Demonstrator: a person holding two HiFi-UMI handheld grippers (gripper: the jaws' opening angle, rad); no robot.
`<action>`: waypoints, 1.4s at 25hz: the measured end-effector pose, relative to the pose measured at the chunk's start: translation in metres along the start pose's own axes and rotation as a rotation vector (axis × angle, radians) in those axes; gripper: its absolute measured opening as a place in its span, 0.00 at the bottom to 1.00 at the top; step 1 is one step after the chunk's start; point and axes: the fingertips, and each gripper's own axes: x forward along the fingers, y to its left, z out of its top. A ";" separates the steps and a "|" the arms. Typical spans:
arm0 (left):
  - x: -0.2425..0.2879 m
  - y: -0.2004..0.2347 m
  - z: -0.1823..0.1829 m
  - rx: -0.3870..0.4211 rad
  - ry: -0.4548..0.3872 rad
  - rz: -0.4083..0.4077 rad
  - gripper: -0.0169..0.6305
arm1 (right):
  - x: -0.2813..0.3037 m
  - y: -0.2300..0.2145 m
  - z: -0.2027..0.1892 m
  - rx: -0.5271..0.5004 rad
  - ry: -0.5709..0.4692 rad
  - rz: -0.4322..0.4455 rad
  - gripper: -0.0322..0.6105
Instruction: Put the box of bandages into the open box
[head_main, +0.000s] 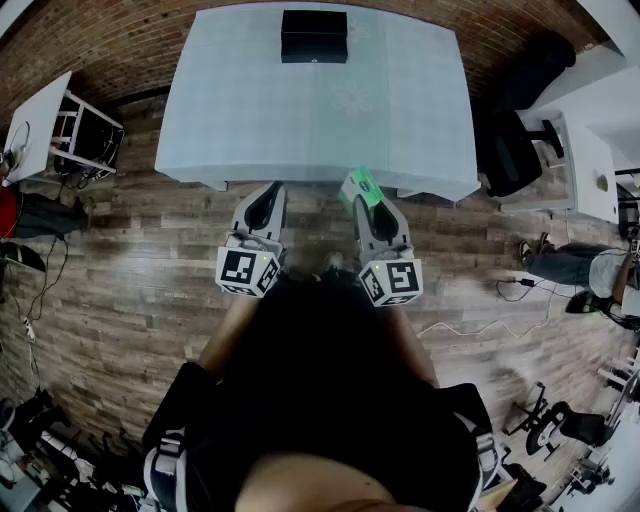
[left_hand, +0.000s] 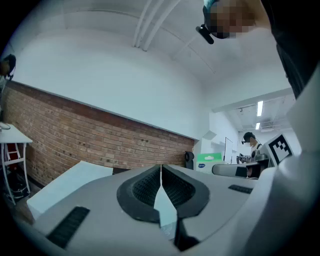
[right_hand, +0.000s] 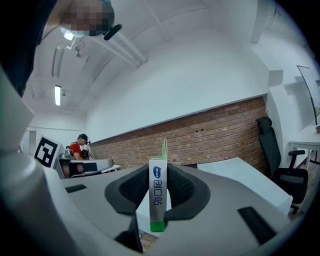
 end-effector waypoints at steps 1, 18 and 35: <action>-0.001 -0.002 0.001 0.007 0.001 -0.002 0.09 | -0.001 0.000 0.001 0.000 0.000 0.001 0.21; 0.004 -0.015 -0.001 0.024 0.017 -0.025 0.09 | -0.005 -0.003 0.007 0.014 -0.018 0.011 0.21; 0.063 -0.049 -0.007 0.057 0.012 0.038 0.09 | -0.007 -0.069 0.011 0.012 -0.010 0.050 0.21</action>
